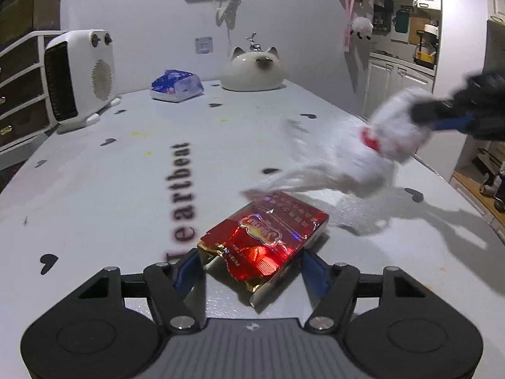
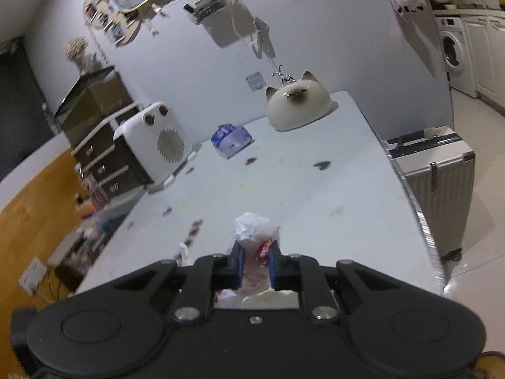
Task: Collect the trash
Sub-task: 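Grasp the red snack packet with the left tool while the right grasps the white bag, then lift and carry the packet and white bag with both tools to the wastebasket, then open the left tool to drop the packet while the right drops the bag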
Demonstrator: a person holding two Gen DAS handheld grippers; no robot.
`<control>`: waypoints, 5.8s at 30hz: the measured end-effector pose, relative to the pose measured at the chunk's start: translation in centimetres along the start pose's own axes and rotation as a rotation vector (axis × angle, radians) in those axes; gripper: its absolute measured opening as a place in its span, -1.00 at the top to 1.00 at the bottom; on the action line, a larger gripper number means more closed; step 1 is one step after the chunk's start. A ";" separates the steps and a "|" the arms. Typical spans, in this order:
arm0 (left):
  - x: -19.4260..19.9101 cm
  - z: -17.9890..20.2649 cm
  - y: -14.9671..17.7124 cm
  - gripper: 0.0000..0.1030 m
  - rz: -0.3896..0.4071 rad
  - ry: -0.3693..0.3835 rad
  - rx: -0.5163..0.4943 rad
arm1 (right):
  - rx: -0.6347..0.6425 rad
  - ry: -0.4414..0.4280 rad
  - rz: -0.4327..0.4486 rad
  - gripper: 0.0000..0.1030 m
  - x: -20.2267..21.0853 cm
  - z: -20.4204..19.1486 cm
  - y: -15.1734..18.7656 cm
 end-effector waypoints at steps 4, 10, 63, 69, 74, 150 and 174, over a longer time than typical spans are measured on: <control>0.5 0.0 0.2 -0.36 -0.011 0.030 -0.008 | 0.024 -0.023 -0.029 0.70 3.4 2.0 1.7; 1.0 -1.0 0.1 -0.58 0.031 0.008 0.035 | 0.109 -0.076 -0.142 0.70 7.5 3.5 4.2; -0.5 3.3 -1.1 -0.02 -0.012 -0.035 0.026 | -0.185 0.008 -0.082 0.08 0.2 -1.8 12.1; 2.4 4.5 1.4 -0.02 -0.022 -0.078 0.095 | -0.140 -0.004 -0.083 0.13 2.1 -0.8 12.3; 5.8 5.9 3.6 -0.02 0.017 -0.086 0.152 | -0.083 0.005 -0.069 0.13 4.5 -0.3 12.4; -6.4 50.6 9.0 -0.03 -0.122 0.094 0.059 | -0.009 0.389 -0.065 0.13 26.4 40.1 24.0; -36.7 48.6 21.0 -0.04 -0.644 0.253 0.112 | -0.094 0.388 -0.449 0.13 1.4 50.2 30.7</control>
Point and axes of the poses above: each gripper's, at about its wrist camera, not at the fingertips, and x roughly against the way its jaws point, z to its right, y to its underside, the point moved 4 cm from there along -x, roughly the way its jaws point, and after that the axes turned 14 degrees about -z, right-handed, at the moved point
